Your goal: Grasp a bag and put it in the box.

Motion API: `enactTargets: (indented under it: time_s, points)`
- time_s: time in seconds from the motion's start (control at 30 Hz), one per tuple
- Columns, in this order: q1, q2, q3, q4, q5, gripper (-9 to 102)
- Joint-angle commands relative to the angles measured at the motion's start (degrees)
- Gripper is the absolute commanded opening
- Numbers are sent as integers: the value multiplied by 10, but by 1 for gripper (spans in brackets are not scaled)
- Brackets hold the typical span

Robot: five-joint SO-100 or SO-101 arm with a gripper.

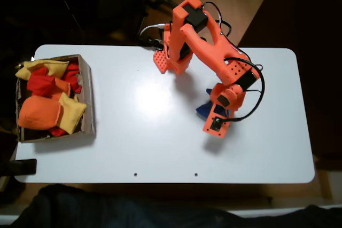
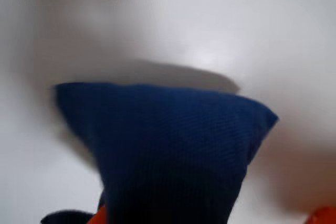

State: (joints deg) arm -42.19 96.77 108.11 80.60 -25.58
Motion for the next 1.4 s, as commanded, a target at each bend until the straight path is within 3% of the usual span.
enactTargets:
  time_s: [0.0,0.5,1.37]
  points:
    - [13,64,-66,29,10,12]
    - [145,210,-218,136,16,12]
    - [516,303,-347,119,-15,12]
